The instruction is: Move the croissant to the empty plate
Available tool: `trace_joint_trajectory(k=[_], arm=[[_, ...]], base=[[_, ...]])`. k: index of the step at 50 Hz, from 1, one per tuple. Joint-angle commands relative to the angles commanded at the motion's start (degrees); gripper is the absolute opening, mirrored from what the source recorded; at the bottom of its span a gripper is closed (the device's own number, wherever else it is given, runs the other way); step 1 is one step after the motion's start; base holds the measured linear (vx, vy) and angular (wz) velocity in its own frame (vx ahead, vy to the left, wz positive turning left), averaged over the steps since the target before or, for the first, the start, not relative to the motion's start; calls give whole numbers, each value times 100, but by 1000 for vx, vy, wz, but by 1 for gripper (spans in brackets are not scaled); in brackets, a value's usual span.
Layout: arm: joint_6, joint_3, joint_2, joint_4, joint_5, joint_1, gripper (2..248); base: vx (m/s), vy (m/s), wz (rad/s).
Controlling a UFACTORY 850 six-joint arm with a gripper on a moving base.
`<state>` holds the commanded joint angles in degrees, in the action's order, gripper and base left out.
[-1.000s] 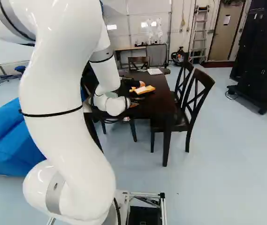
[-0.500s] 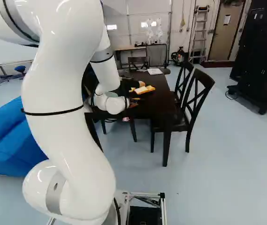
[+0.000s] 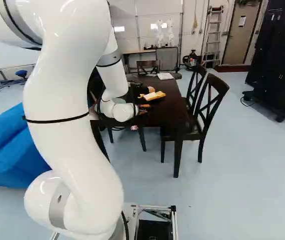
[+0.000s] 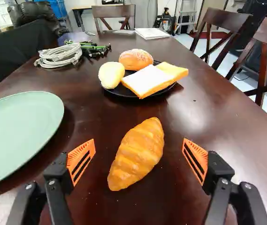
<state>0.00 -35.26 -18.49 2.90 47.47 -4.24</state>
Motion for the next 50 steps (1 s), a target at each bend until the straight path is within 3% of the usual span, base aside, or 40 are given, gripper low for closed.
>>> trace_joint_trajectory(k=[50], arm=[[0, 0, 0, 0, 0, 0, 247]], base=[[0, 0, 0]])
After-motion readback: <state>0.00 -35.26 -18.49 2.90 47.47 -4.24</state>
